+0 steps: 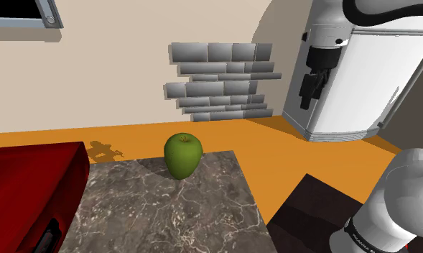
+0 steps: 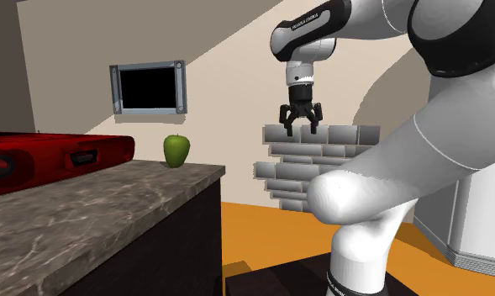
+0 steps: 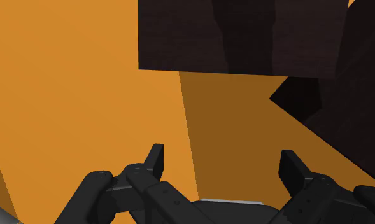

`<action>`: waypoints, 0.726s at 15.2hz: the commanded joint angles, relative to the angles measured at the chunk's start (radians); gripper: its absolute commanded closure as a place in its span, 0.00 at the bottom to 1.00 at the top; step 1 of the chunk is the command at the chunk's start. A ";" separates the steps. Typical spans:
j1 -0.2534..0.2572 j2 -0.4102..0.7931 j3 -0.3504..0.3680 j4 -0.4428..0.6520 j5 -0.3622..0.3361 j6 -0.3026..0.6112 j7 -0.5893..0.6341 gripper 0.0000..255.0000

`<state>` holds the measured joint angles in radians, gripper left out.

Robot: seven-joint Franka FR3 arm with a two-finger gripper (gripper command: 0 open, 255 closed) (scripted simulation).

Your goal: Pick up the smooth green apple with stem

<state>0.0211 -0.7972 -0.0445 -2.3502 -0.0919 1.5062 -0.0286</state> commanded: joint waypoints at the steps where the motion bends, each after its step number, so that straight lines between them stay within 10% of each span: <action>1: 0.000 0.000 0.000 0.000 0.000 0.000 0.000 0.00; 11: 0.075 0.213 0.196 0.173 0.113 0.014 0.189 0.00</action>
<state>0.0889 -0.6133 0.1291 -2.2032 0.0100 1.5193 0.1371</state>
